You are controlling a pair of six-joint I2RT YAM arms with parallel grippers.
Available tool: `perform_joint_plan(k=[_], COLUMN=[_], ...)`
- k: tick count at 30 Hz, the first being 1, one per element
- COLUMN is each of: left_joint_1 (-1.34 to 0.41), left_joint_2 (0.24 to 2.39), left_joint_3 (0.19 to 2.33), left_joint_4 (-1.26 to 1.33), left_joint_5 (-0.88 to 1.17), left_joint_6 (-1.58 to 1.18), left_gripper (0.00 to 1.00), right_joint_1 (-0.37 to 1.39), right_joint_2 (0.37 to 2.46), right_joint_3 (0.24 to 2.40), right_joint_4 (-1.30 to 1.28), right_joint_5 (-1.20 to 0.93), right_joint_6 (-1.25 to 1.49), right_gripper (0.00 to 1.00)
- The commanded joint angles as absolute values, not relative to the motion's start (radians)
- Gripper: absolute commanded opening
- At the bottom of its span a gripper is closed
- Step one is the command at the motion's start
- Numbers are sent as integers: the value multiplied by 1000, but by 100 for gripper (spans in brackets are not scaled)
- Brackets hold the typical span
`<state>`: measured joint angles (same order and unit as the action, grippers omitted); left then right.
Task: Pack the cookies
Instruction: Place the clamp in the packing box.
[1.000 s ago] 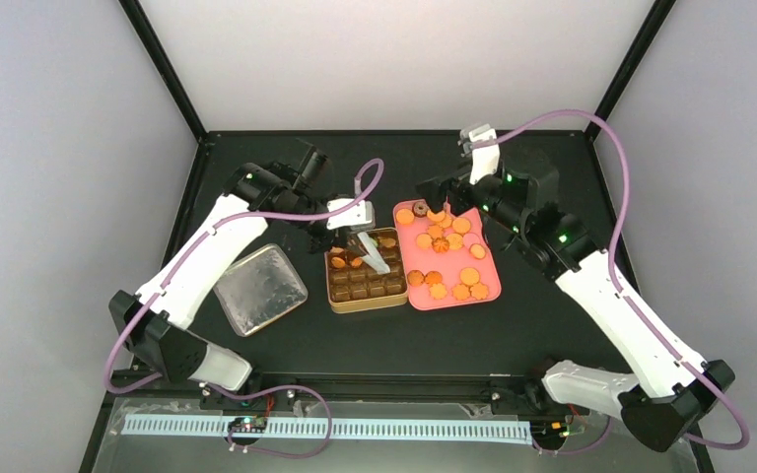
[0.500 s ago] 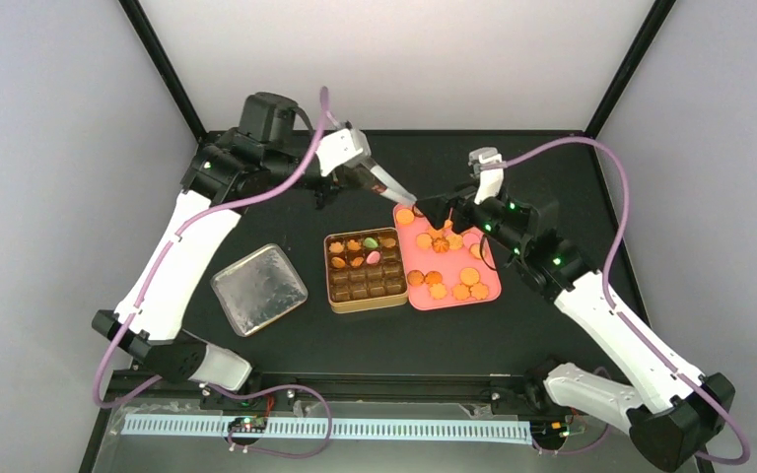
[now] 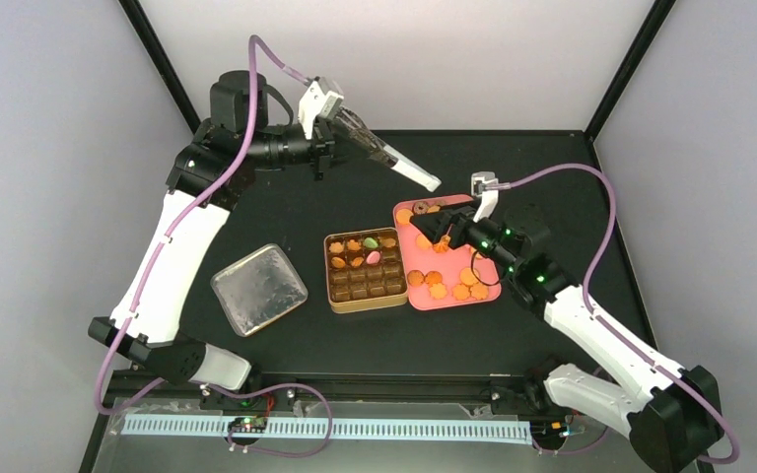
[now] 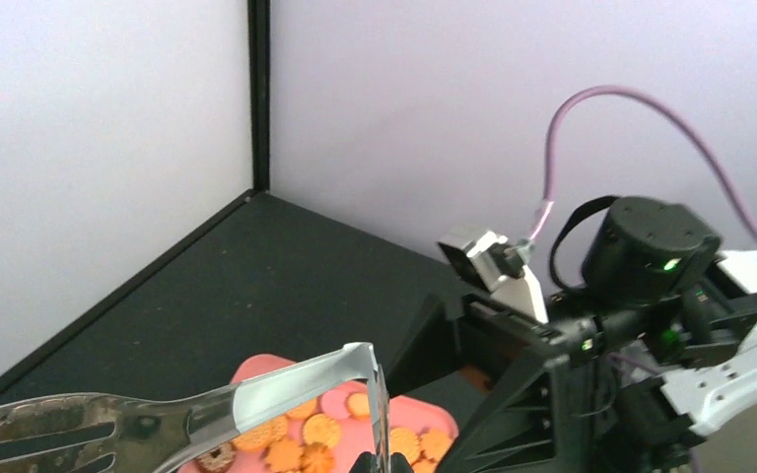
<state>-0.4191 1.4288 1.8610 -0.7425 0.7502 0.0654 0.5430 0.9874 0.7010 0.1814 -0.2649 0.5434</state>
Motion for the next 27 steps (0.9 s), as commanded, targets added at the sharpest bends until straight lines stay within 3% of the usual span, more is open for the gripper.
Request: perform_joint_plan(k=[1,7,13,27], left_joint_1=[-415,-415,-406,-399], left_joint_2=[1422,1401,1329,1273], left_joint_3=[1865,1763,1574,1229], left_joint_4=[-657,-632,-632,-901], left_joint_5=[836,874,889,836], left_joint_6=[-62,-141,-109,440], left_gripper=[1,1,1,3], right_joint_1=[538,538,538,538], right_joint_2=[1013,1061,1073,1177], right_joint_3=[710,737,728,707], right_joint_4=[303,351,332,285], right_joint_5=[-279,-309,-339,-328], right_joint_6=[581,570,526,445], right_gripper=[100,92,72,61])
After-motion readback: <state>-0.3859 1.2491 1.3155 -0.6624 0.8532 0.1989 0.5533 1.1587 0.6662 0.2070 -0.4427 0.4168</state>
